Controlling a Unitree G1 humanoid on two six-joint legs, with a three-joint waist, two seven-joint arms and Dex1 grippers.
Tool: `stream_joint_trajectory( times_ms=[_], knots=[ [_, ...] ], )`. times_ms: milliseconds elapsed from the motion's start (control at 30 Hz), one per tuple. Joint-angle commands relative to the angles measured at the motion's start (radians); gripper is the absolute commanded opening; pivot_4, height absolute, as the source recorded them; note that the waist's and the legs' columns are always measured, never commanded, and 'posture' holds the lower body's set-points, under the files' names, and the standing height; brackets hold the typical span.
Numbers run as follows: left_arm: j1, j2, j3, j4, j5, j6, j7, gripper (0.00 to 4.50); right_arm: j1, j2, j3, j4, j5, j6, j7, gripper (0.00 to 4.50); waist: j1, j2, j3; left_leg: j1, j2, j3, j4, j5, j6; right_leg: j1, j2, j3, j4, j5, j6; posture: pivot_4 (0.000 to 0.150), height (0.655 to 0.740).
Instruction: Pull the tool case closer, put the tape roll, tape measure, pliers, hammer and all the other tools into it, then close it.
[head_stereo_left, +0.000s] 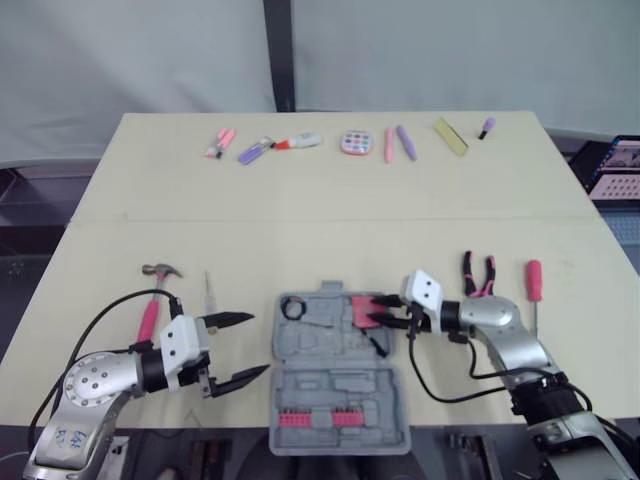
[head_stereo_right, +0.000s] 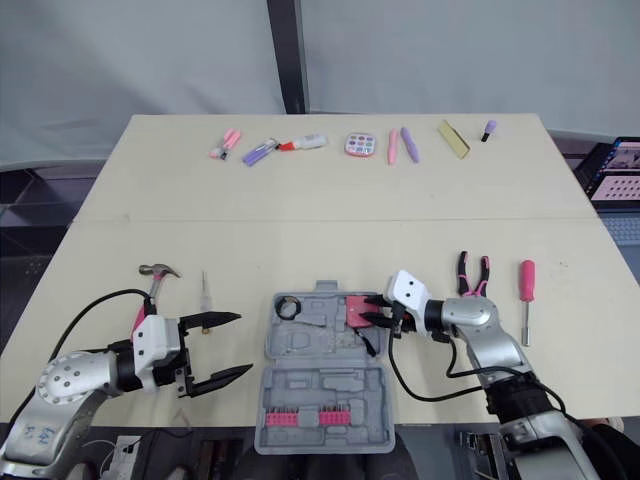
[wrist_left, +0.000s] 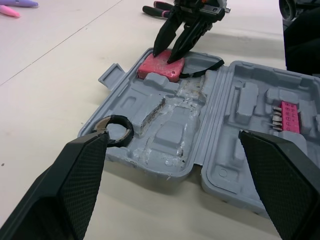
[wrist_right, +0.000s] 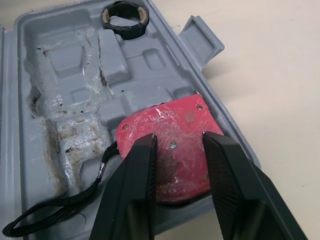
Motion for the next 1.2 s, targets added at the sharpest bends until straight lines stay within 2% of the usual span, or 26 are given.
stream_joint_trajectory(
  times_ms=[33, 167, 233, 500, 633, 767, 933, 1033, 1133, 1200],
  knots=[
    [0.0, 0.01, 0.017, -0.033, -0.017, 0.0, -0.003, 4.5, 0.017, 0.0, 0.006, 0.049, -0.02, 0.006, -0.012, 1.53, 0.0, 0.0, 0.0, 0.0, 0.0, 0.0, 0.0, 0.0, 0.0, 0.0, 0.0, 0.0, 0.0, 0.0, 0.0, 0.15, 0.74],
    [0.0, 0.007, 0.015, -0.035, -0.017, 0.002, -0.002, 4.5, 0.014, -0.004, -0.002, 0.035, -0.014, -0.002, -0.016, 1.53, 0.0, 0.0, 0.0, 0.0, 0.0, 0.0, 0.0, 0.0, 0.0, 0.001, 0.0, 0.0, 0.0, 0.0, 0.0, 0.15, 0.74],
    [0.003, 0.003, 0.015, -0.038, -0.019, 0.004, 0.001, 4.5, 0.016, -0.014, -0.021, -0.029, 0.009, 0.024, -0.018, 1.53, 0.0, 0.0, 0.0, 0.0, 0.0, 0.0, 0.0, 0.0, 0.0, 0.001, 0.0, 0.0, 0.0, 0.0, 0.0, 0.15, 0.74],
    [0.036, -0.038, 0.041, -0.075, -0.073, 0.044, 0.051, 4.5, 0.105, -0.038, -0.174, -0.541, 0.217, 0.435, -0.159, 1.53, 0.004, 0.001, 0.001, -0.002, 0.0, -0.001, 0.0, 0.0, 0.0, -0.001, -0.004, 0.003, 0.0, 0.0, 0.0, 0.15, 0.74],
    [0.071, -0.075, 0.075, -0.137, -0.138, 0.102, 0.108, 4.5, 0.213, -0.01, -0.249, -0.774, 0.263, 0.608, -0.325, 1.53, 0.009, 0.001, 0.001, -0.002, 0.0, -0.002, -0.001, 0.0, 0.0, -0.001, -0.006, 0.005, -0.001, 0.0, 0.0, 0.15, 0.74],
    [0.145, -0.065, 0.102, -0.178, -0.15, 0.093, 0.078, 4.5, 0.387, 0.026, -0.343, -0.991, 0.328, 0.739, -0.446, 1.53, 0.024, 0.001, 0.001, -0.002, -0.001, -0.001, -0.002, 0.0, 0.0, -0.001, -0.007, 0.006, -0.001, 0.0, 0.0, 0.15, 0.74],
    [0.234, -0.083, 0.139, -0.18, -0.132, 0.06, 0.085, 4.5, 0.589, -0.012, -0.371, -1.121, 0.343, 0.776, -0.469, 1.53, 0.027, 0.001, 0.001, -0.002, -0.001, 0.0, -0.003, 0.0, 0.0, 0.001, -0.006, 0.006, -0.008, 0.0, 0.0, 0.15, 0.74],
    [0.362, -0.152, 0.149, -0.203, -0.109, 0.034, 0.14, 4.5, 0.687, 0.007, -0.361, -1.116, 0.315, 0.752, -0.507, 1.53, 0.022, 0.0, 0.0, -0.001, -0.001, 0.002, -0.004, 0.0, 0.0, 0.003, -0.002, 0.006, -0.013, 0.0, 0.0, 0.15, 0.74],
    [0.448, -0.254, 0.157, -0.23, -0.111, 0.038, 0.24, 4.5, 0.76, 0.025, -0.36, -1.08, 0.291, 0.701, -0.524, 2.37, 0.025, -0.001, 0.0, -0.001, 0.001, 0.004, -0.006, 0.0, 0.0, 0.004, 0.001, 0.008, -0.016, 0.0, 0.0, 0.15, 0.74],
    [0.496, -0.295, 0.16, -0.231, -0.104, 0.023, 0.26, 4.5, 0.804, 0.024, -0.363, -1.055, 0.277, 0.664, -0.516, 3.4, 0.028, -0.002, 0.0, -0.001, 0.001, 0.004, -0.005, 0.0, 0.0, 0.004, 0.001, 0.011, -0.017, 0.0, 0.0, 0.15, 0.74]
  ],
)
